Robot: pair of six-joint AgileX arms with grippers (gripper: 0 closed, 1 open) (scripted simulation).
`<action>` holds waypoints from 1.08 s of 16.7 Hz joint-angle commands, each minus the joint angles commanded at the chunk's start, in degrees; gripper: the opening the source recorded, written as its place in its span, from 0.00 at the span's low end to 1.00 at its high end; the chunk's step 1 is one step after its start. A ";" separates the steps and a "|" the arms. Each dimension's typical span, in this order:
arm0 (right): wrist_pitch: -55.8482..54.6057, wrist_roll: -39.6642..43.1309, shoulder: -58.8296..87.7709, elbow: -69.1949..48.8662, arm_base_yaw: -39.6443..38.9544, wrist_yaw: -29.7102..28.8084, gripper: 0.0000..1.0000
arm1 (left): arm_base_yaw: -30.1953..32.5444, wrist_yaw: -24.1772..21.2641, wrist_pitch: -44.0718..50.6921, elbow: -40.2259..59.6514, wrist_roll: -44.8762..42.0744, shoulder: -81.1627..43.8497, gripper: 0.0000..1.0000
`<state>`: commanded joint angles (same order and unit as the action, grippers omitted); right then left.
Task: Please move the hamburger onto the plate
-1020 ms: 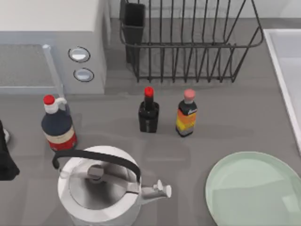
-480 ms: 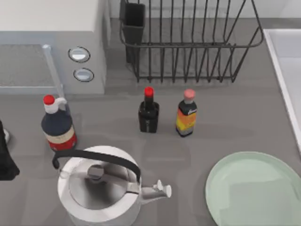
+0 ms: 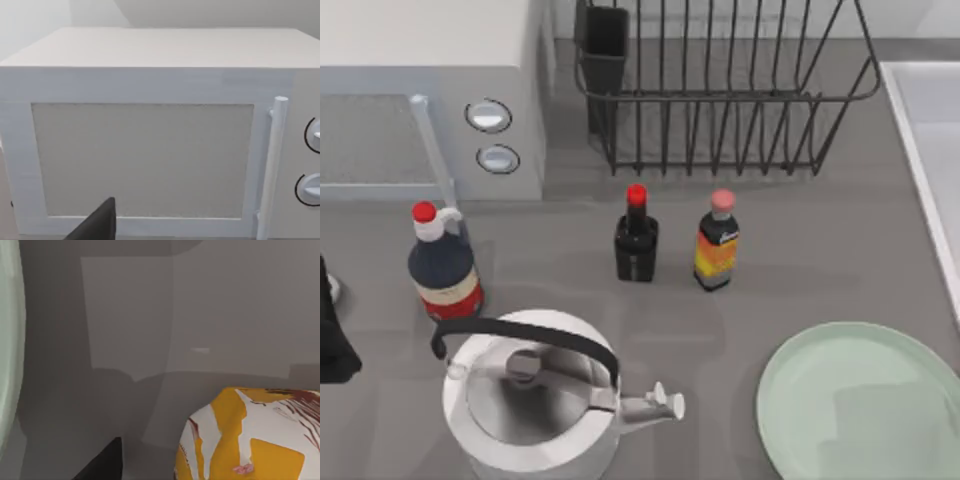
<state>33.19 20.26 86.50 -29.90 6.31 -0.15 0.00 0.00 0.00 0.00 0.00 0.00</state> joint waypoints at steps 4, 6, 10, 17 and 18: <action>0.00 0.00 0.00 0.00 0.00 0.00 0.85 | 0.00 0.00 0.00 0.00 0.00 0.00 1.00; 0.00 0.00 0.00 0.00 0.00 0.00 0.70 | 0.00 0.00 0.00 0.00 0.00 0.00 1.00; 0.00 0.00 0.00 0.00 0.00 0.00 0.40 | 0.00 0.00 0.00 0.00 0.00 0.00 1.00; 0.00 0.00 0.00 0.00 0.00 0.00 0.00 | 0.00 0.00 0.00 0.00 0.00 0.00 1.00; 0.00 0.00 0.00 0.00 0.00 0.00 0.00 | 0.00 0.00 0.00 0.00 0.00 0.00 1.00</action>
<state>33.19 20.26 86.50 -29.90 6.31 -0.15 0.00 0.00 0.00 0.00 0.00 0.00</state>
